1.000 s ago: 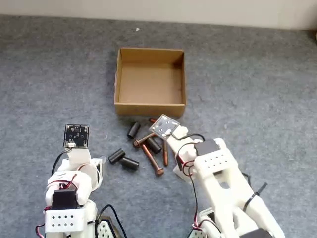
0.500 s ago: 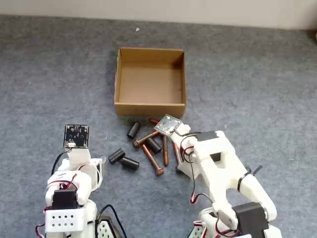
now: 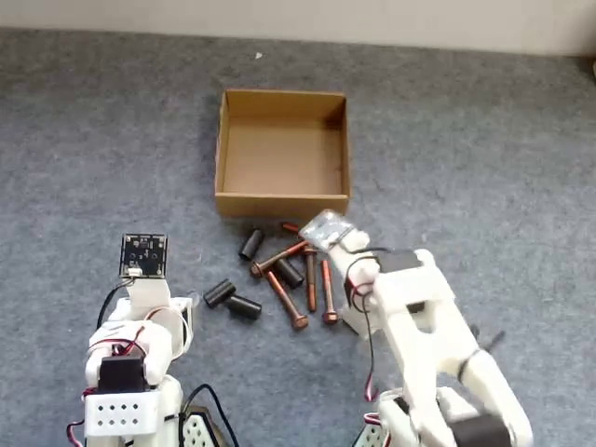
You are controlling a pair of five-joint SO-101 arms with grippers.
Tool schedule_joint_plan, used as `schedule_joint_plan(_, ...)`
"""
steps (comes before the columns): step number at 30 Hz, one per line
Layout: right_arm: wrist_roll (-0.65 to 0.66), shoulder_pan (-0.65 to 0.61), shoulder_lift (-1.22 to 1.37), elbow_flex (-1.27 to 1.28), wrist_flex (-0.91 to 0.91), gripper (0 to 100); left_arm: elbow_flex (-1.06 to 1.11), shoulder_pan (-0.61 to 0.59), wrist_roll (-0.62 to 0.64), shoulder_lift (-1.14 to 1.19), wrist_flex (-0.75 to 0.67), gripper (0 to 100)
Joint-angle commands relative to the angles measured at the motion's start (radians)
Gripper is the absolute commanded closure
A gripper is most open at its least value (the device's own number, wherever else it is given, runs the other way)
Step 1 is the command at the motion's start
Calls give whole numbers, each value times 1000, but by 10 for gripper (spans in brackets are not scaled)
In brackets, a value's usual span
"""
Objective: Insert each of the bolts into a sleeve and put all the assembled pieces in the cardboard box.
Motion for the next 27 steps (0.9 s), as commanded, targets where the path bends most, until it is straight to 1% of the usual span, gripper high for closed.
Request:
schedule_joint_plan(1,-176,5,-271,-16,77,995,22,-10,-6,-7,-23,800)
schedule_joint_plan(3,-239,7,-366,-13,79,995,16,-12,-6,-7,-18,800)
schedule_joint_plan(6,-321,22,-479,39,77,995,-10,-65,-6,-7,-17,800)
schedule_joint_plan(8,-373,45,-542,90,45,995,-50,-130,-6,-7,-17,800)
schedule_joint_plan(11,-460,91,-627,191,-56,995,-82,-260,-8,-7,-17,800)
schedule_joint_plan(12,-482,114,-653,229,-94,995,-88,-289,-21,-7,-23,800)
schedule_joint_plan(14,-506,168,-702,291,-160,995,-108,-303,-118,-7,-23,800)
schedule_joint_plan(16,-539,214,-746,334,-203,995,-139,-295,-221,-7,-17,800)
schedule_joint_plan(20,-603,266,-832,380,-232,995,-274,-232,-288,2,-12,800)
schedule_joint_plan(25,-641,312,-929,406,-234,994,-493,-125,-370,10,143,800)
schedule_joint_plan(27,-643,315,-963,423,-236,994,-579,-79,-381,56,206,800)
